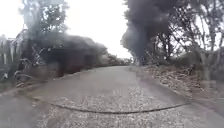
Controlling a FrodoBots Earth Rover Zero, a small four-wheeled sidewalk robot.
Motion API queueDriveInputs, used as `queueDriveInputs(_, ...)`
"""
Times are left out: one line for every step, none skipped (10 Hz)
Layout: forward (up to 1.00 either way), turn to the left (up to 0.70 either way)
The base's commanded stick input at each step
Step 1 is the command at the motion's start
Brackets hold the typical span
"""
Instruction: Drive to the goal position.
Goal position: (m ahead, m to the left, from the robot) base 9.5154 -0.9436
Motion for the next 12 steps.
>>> queueDriveInputs(0.85, 0.01)
queueDriveInputs(0.85, 0.02)
queueDriveInputs(0.85, -0.25)
queueDriveInputs(0.85, -0.29)
queueDriveInputs(0.85, -0.21)
queueDriveInputs(0.85, -0.05)
queueDriveInputs(0.85, 0.0)
queueDriveInputs(0.85, 0.0)
queueDriveInputs(0.85, 0.0)
queueDriveInputs(0.85, 0.0)
queueDriveInputs(0.85, 0.0)
queueDriveInputs(0.85, 0.0)
